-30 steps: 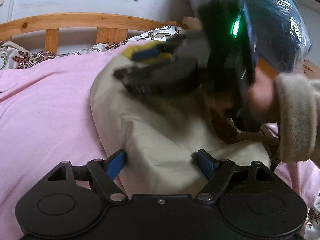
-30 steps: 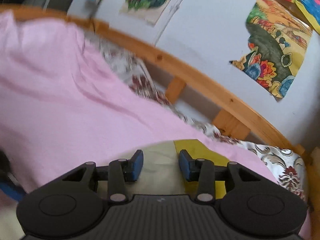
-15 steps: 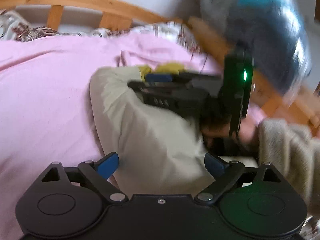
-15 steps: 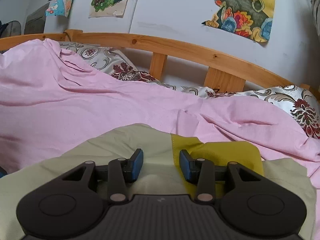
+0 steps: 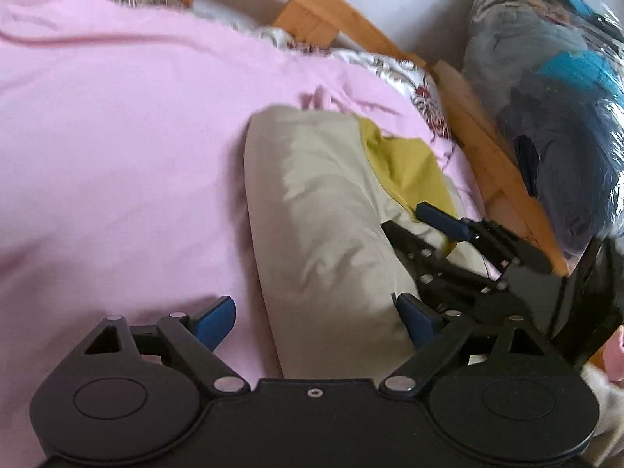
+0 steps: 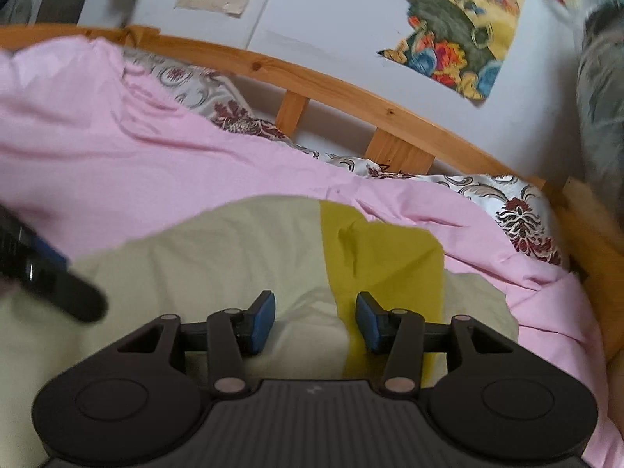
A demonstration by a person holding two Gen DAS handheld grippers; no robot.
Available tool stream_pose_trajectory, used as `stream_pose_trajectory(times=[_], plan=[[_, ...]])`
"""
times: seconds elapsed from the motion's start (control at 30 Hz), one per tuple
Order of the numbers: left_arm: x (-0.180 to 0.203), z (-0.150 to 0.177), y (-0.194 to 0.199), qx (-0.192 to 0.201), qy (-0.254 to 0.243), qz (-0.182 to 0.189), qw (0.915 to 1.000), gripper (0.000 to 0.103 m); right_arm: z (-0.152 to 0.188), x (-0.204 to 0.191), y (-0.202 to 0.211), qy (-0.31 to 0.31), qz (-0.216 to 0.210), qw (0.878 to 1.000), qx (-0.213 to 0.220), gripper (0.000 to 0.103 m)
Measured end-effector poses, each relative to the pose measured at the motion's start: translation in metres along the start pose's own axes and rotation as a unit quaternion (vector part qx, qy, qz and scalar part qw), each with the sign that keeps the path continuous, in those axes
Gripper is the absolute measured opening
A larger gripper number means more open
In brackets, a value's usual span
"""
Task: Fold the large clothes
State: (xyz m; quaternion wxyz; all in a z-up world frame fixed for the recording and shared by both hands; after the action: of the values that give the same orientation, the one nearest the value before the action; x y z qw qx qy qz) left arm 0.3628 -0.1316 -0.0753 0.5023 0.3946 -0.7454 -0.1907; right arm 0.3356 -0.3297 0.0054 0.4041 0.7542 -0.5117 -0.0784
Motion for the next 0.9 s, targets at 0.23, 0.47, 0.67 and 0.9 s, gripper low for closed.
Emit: stream_pose_trajectory(times=[0.23,0.47,0.67,0.9], plan=[[0.003,0.000,-0.012,-0.005,-0.005,-0.008,0.9999,0.096,0.022,0.001,-0.017,-0.018,0.003,1.000,0.019,0.051],[0.025,0.005,0.012,0.009,-0.041,-0.047,0.9980,0.095,0.012,0.004,0.013,-0.024,0.015,1.000,0.010,0.068],[0.041,0.019,0.025,0.005,-0.059,-0.055,0.9967,0.096,0.031,-0.002,0.073,-0.045,0.033,0.998,-0.009,0.076],[0.038,0.026,0.017,-0.001,-0.052,-0.069,0.9963,0.102,0.072,-0.001,0.084,-0.143,0.044,0.988,-0.031,0.081]])
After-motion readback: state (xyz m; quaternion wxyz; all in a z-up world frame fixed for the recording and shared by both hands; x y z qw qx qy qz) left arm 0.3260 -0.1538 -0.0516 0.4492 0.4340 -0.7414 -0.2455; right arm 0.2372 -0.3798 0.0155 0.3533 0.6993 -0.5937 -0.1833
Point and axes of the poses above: each gripper's, at about its wrist camera, not at the fingertips, and y roughly against the way its jaws point, x to its right, z to its underside, the point moved 2 cm from there along -y, roughly the way its jaws point, and after that the axes turned 14 degrees about -x, right-handed, at the moved point
